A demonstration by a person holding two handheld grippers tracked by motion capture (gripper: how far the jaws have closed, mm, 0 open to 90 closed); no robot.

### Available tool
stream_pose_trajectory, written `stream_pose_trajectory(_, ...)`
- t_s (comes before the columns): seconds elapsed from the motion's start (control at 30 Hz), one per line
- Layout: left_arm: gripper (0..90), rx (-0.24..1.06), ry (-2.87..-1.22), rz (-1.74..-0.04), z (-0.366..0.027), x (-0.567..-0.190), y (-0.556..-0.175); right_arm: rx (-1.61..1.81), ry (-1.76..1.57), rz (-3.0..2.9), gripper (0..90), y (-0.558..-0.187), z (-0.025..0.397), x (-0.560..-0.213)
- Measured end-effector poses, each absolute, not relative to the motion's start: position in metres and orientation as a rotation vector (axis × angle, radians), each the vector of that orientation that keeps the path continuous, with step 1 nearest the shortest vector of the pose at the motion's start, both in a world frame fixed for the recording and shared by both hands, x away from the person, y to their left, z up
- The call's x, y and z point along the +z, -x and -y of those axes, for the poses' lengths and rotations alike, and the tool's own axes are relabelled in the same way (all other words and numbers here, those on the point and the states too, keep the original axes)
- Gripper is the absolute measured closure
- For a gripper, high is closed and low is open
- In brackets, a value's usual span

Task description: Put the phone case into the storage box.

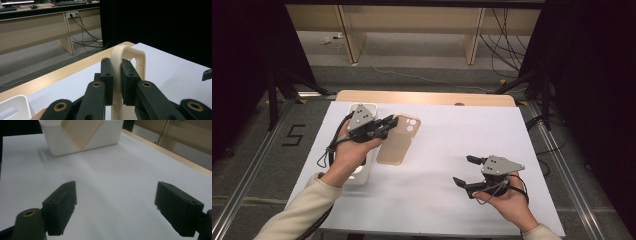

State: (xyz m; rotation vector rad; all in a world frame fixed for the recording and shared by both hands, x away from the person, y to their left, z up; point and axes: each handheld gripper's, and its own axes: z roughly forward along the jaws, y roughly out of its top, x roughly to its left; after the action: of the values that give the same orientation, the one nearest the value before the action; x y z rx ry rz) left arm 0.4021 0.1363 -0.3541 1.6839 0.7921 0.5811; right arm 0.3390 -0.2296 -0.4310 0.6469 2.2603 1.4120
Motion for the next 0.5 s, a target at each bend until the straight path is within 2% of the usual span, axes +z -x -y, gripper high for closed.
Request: stream_pose_trajectory(0.5, 81.8, 0.599, -1.669, -0.803, -0.1461, -0.3476, -0.4051, 1.415, -0.648, -2.269, 19.1, -0.3385, 0.2310, -0.4311)
